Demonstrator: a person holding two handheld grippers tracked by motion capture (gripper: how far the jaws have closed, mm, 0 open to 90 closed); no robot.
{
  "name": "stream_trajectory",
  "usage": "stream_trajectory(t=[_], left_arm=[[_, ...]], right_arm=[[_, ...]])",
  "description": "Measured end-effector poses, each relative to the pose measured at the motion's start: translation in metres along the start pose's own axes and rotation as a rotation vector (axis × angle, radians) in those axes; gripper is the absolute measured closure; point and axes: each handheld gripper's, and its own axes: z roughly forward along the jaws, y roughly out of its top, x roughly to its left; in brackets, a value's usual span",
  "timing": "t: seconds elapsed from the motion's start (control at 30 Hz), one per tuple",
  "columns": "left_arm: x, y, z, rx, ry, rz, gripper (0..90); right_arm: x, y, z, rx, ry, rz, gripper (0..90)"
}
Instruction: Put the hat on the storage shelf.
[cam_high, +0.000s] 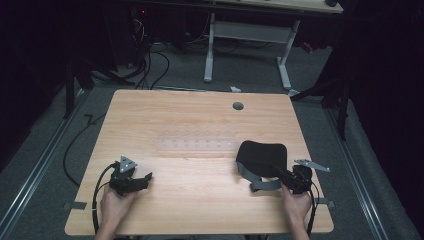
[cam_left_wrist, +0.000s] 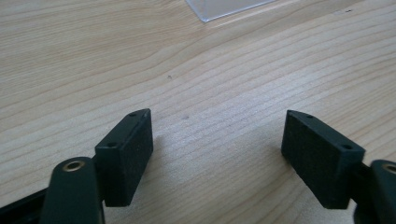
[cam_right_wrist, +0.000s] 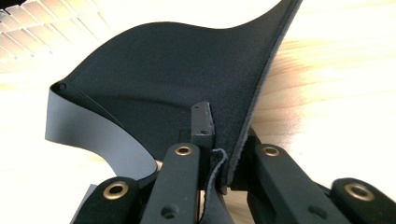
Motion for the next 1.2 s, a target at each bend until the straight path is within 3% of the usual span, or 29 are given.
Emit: stream_trajectory(t=[0.33,0.5,0.63,0.8,0.9,1.03,1.2], left_arm=[[-0.001,-0.001,0.000,0.009,-0.001,0.004,20.5],[-0.003,-0.002,-0.003,0.024,-0.021,0.020,21.9],[-0.007,-0.001,-0.006,0.018,-0.046,0.031,21.2],[-0.013,0.002,-0.013,-0.025,-0.094,0.033,23.8],[-0.020,0.003,-0.017,-0.025,-0.129,0.082,24.7],[-0.026,0.004,-0.018,-0.029,-0.156,0.084,25.1],[-0.041,0.003,-0.019,-0.021,-0.204,0.115,26.9]], right_arm=[[-0.006,0.007,-0.007,-0.013,0.006,-0.023,85.0],[-0.009,0.007,-0.015,-0.013,-0.003,-0.014,85.1],[-0.009,0.009,-0.020,-0.023,0.007,-0.024,85.1],[-0.007,0.014,-0.026,-0.019,0.017,-0.039,85.1],[-0.008,0.014,-0.029,-0.032,0.037,-0.027,85.2],[-0.007,0.015,-0.030,-0.023,0.050,-0.021,85.2],[-0.001,0.020,-0.033,-0.010,0.065,-0.042,85.1]])
